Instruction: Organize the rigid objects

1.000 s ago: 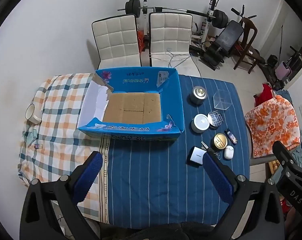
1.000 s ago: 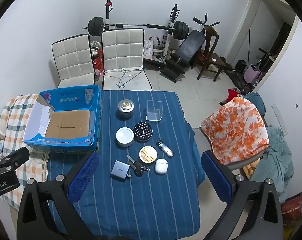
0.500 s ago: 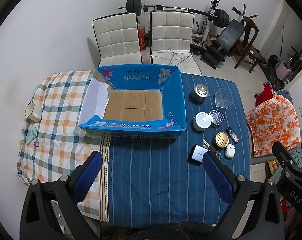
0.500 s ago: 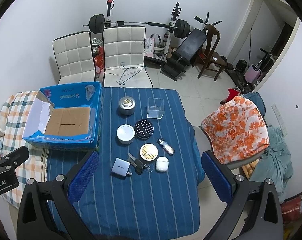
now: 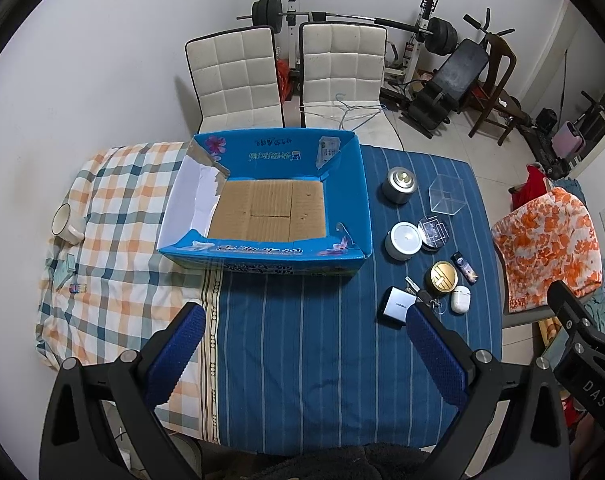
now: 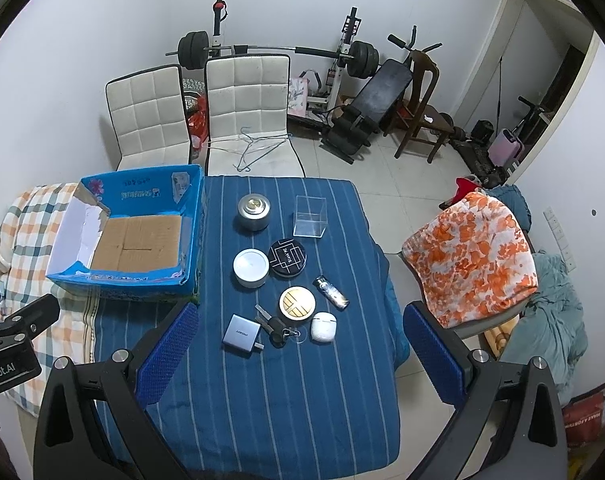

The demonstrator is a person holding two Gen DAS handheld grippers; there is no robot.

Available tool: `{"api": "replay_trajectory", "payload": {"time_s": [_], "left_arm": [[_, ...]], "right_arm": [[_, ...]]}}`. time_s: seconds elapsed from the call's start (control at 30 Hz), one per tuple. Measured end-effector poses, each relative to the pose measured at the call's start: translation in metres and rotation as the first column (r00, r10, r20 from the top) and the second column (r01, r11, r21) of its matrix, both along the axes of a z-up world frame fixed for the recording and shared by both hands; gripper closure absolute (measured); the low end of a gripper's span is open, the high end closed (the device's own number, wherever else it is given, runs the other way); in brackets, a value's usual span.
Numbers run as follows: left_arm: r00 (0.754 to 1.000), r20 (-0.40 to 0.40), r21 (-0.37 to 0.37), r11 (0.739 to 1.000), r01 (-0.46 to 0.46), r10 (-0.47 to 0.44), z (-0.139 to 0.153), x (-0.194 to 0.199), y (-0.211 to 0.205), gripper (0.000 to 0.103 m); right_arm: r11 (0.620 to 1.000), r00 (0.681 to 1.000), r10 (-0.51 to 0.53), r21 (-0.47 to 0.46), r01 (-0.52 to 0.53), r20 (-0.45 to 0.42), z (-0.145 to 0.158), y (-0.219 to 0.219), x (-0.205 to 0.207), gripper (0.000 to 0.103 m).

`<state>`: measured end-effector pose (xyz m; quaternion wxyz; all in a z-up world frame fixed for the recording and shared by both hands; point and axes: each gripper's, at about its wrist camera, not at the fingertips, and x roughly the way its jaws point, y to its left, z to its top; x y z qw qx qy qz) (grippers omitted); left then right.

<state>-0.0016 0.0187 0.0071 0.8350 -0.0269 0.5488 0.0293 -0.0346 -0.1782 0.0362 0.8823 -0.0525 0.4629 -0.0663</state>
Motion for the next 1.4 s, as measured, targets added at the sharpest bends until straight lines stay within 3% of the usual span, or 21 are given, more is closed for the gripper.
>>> {"api": "replay_trajectory", "payload": {"time_s": [1.0,1.4], "left_arm": [[0.999,0.041,0.002,1.0,-0.007,0.007,0.012,-0.01,0.009,0.0],[1.0,0.016,-0.005,1.0,0.002,-0.002,0.003,-0.009,-0.006,0.0]], "right_arm": [[1.0,0.999,0.006,-0.006,-0.006,0.033,0.014,0.001,-0.013,0.0],[0.999,1.0,0.009,0.039,-0.009,-0.006,0.007,-0.007,-0.005,0.0]]}}
